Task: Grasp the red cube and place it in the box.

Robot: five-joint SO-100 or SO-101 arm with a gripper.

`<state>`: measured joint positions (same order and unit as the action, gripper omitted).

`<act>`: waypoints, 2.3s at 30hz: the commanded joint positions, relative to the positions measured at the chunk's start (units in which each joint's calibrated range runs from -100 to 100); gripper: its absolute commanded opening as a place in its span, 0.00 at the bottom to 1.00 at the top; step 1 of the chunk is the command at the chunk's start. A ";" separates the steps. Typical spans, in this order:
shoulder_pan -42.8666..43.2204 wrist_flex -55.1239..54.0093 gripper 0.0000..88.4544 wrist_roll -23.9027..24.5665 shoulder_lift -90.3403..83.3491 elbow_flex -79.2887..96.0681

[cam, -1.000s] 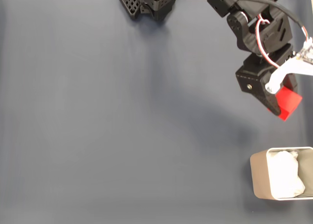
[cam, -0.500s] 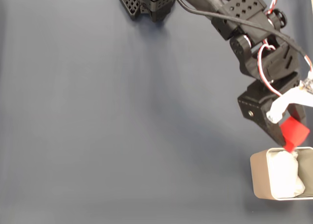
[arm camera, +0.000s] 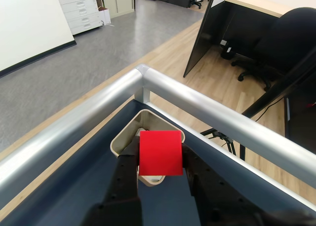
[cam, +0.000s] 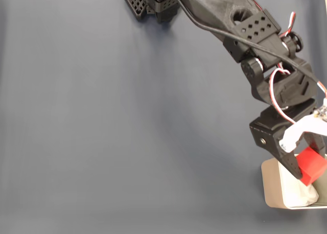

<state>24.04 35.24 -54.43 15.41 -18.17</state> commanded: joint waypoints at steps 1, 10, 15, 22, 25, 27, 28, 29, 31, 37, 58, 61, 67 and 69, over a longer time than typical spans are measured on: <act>-0.31 0.33 0.05 -0.10 0.79 -5.55; 0.54 0.33 0.05 0.29 5.64 -11.57; 1.25 0.33 0.05 0.73 7.98 -14.40; 1.46 0.33 0.05 0.88 11.36 -17.78; 1.60 0.33 0.05 1.12 12.92 -19.33; 1.67 0.33 0.05 1.27 13.70 -19.97; 1.67 0.33 0.05 1.32 13.96 -20.06; 1.75 0.17 0.05 1.32 14.22 -20.24; 1.82 0.09 0.05 1.42 14.74 -20.60; 1.75 0.17 0.05 1.56 16.30 -21.61; 1.46 0.33 0.05 1.76 16.56 -21.42; 1.46 0.33 0.07 1.90 16.47 -21.33; 1.60 1.64 0.34 2.00 16.30 -21.70; 1.60 2.63 0.38 1.95 16.21 -22.15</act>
<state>24.93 36.60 -52.58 32.96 -36.62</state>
